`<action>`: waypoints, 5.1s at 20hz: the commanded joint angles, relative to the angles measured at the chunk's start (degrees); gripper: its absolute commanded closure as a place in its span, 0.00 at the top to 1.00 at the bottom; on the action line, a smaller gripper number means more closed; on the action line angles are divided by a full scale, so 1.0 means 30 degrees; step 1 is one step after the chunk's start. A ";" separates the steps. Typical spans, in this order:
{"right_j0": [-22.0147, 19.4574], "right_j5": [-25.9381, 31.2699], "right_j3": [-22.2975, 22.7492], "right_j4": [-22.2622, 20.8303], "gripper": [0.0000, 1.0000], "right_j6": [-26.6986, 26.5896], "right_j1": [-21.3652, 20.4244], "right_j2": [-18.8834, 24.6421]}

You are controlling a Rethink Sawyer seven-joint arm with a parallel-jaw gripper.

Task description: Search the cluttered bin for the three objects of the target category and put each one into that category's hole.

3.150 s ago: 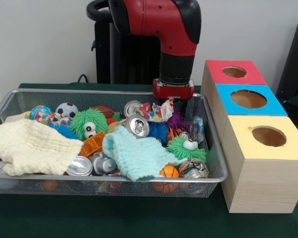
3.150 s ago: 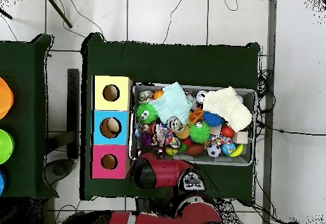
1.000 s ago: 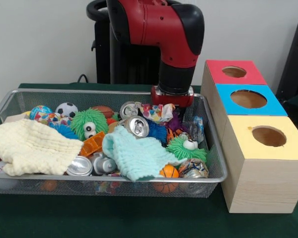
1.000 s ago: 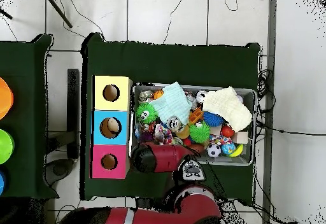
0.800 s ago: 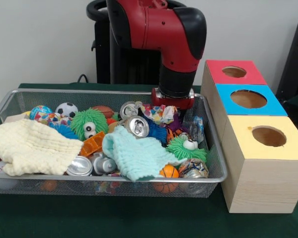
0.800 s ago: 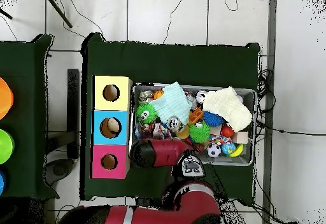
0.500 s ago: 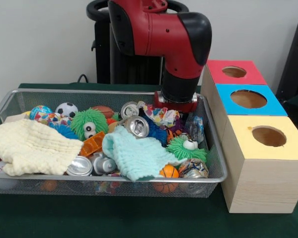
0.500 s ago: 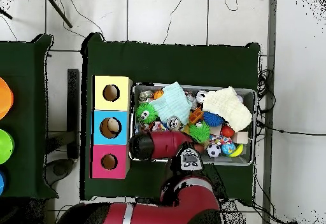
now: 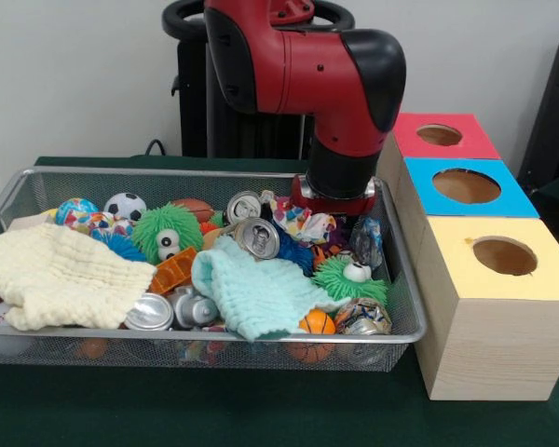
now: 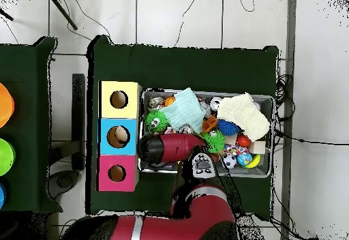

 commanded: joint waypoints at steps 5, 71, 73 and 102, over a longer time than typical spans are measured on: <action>-0.0756 -0.1427 0.0803 -0.0340 1.00 0.1229 -0.1486 0.1945; -0.1050 -0.3521 0.7688 -0.0509 1.00 0.1343 -0.6305 0.2036; -0.1076 -0.3401 0.7407 -0.0468 1.00 0.1235 -0.6119 0.2043; -0.0707 -0.4026 0.6849 -0.0338 1.00 0.1619 -0.5190 0.1925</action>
